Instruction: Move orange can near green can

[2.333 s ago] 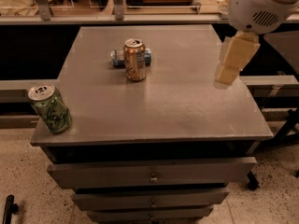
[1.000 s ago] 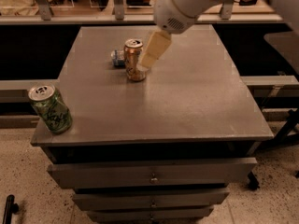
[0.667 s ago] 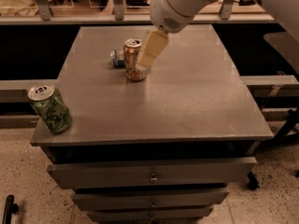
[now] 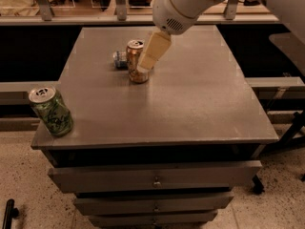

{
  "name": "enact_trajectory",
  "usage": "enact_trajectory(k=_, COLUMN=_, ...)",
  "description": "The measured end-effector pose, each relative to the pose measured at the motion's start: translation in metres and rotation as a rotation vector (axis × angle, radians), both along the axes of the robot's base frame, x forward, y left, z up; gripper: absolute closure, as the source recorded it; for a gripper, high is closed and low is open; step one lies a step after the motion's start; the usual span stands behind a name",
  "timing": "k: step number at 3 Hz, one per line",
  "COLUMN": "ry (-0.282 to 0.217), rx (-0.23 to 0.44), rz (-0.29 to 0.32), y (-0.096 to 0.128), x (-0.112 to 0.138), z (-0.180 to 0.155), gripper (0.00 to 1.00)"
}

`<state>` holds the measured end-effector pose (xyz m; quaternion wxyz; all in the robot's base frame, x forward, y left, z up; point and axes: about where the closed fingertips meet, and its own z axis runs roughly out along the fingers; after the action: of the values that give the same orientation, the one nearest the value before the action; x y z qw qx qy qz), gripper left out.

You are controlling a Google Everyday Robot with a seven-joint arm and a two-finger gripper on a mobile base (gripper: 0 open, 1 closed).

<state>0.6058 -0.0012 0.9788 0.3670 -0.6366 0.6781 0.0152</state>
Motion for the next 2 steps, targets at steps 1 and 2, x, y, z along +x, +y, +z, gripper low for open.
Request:
enact_trajectory(k=1, ry=0.059, rx=0.139, rz=-0.023, y=0.007, x=0.002, z=-0.017, gripper=0.00)
enact_trajectory(k=2, ry=0.072, rx=0.360, rz=-0.048, y=0.014, x=0.012, z=-0.021, gripper=0.00)
